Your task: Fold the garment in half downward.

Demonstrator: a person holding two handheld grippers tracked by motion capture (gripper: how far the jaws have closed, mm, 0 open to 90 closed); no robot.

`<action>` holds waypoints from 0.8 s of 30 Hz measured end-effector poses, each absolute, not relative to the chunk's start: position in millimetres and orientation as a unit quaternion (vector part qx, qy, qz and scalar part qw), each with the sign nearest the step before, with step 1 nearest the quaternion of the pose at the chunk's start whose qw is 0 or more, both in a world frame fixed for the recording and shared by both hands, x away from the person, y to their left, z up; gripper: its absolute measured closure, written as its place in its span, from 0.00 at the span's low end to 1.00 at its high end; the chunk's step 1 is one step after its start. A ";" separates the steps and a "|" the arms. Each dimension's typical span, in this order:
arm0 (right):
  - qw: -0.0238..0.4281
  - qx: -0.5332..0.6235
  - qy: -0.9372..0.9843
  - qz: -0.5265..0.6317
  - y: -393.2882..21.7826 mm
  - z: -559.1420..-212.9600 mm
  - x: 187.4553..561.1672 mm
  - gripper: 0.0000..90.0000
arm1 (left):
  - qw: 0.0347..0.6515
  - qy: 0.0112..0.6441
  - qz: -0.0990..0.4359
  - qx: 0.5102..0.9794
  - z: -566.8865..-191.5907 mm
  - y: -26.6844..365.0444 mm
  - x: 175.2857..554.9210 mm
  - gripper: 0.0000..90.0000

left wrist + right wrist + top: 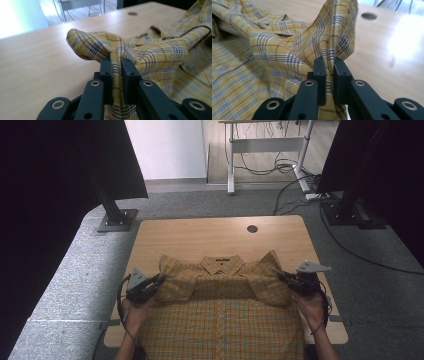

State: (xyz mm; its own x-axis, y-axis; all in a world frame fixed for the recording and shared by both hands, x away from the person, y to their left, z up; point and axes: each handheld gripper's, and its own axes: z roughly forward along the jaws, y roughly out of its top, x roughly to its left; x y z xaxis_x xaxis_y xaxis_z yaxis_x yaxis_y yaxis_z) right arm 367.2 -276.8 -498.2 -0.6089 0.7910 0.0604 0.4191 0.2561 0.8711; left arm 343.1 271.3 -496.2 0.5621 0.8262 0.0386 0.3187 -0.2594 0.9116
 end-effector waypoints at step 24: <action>0.148 0.404 0.825 0.366 -254.6 -549.2 358.6 0.91 | 0.377 0.423 0.231 0.791 -552.3 262.8 343.3 0.87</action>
